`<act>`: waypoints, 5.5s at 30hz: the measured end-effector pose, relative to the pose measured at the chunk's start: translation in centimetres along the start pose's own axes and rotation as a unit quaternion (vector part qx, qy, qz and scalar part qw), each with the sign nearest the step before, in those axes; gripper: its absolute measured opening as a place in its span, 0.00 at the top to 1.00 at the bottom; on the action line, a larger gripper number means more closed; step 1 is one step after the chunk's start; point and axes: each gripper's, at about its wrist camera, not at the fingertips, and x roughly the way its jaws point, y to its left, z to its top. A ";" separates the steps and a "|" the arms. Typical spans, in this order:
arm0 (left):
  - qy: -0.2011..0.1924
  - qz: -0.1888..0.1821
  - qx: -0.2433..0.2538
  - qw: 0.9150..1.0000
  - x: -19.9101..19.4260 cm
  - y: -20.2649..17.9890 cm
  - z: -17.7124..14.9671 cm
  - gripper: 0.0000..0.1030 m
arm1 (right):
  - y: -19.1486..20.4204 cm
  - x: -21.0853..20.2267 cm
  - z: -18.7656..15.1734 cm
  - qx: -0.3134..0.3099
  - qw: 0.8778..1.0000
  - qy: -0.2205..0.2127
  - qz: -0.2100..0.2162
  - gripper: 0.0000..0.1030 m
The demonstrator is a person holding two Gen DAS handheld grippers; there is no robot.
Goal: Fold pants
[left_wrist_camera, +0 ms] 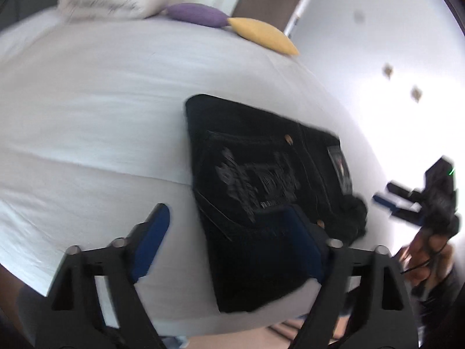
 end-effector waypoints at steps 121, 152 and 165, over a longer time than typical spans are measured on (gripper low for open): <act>-0.084 0.179 0.094 0.976 -4.5 -10.2 -0.3 0.00 | 14.2 -9.5 -5.4 -0.166 0.920 -0.186 -0.303 0.00; -0.066 0.204 0.086 0.973 -2.4 -8.4 -1.5 0.00 | 13.4 -8.5 -5.6 -0.151 0.925 -0.156 -0.311 0.00; -0.061 0.206 0.089 0.973 -1.9 -8.4 -1.7 0.00 | 13.1 -8.3 -5.8 -0.149 0.926 -0.153 -0.310 0.00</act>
